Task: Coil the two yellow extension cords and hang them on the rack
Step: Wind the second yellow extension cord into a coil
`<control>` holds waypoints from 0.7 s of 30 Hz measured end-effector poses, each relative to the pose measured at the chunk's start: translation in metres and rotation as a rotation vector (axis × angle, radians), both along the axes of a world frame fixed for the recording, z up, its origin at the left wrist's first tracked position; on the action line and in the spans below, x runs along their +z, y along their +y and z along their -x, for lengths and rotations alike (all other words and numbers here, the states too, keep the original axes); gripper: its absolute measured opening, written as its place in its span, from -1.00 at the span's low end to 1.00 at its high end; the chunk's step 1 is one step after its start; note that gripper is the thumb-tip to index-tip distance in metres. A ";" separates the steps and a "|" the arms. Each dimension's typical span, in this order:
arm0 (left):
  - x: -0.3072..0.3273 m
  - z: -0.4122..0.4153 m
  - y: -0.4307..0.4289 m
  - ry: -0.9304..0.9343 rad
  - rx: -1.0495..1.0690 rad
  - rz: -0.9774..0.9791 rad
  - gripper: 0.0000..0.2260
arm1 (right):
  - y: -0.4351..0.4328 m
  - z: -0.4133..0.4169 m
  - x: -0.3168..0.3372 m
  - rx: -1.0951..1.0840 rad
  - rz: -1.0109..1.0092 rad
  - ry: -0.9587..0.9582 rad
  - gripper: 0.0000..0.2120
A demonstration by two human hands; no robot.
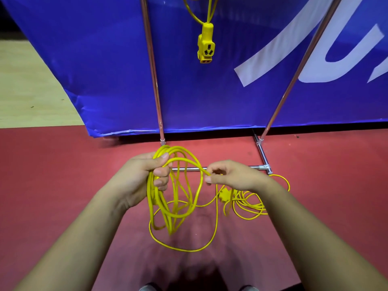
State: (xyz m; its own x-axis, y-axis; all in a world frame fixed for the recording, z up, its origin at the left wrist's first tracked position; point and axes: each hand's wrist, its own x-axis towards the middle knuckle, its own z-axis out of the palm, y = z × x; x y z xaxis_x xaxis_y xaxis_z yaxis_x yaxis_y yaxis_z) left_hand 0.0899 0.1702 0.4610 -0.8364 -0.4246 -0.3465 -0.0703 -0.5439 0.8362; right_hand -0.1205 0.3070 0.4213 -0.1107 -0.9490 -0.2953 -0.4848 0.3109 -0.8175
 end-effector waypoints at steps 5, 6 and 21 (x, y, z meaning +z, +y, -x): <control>0.004 -0.004 -0.004 -0.130 -0.054 0.043 -0.88 | -0.002 0.007 0.001 -0.290 0.240 -0.283 -0.97; 0.005 -0.005 -0.004 -0.152 -0.080 0.036 -0.87 | -0.004 0.007 0.007 -0.346 0.285 -0.316 -0.96; 0.000 0.002 0.003 -0.031 -0.149 0.009 -0.90 | -0.009 -0.038 0.047 -0.044 0.175 -0.103 -0.85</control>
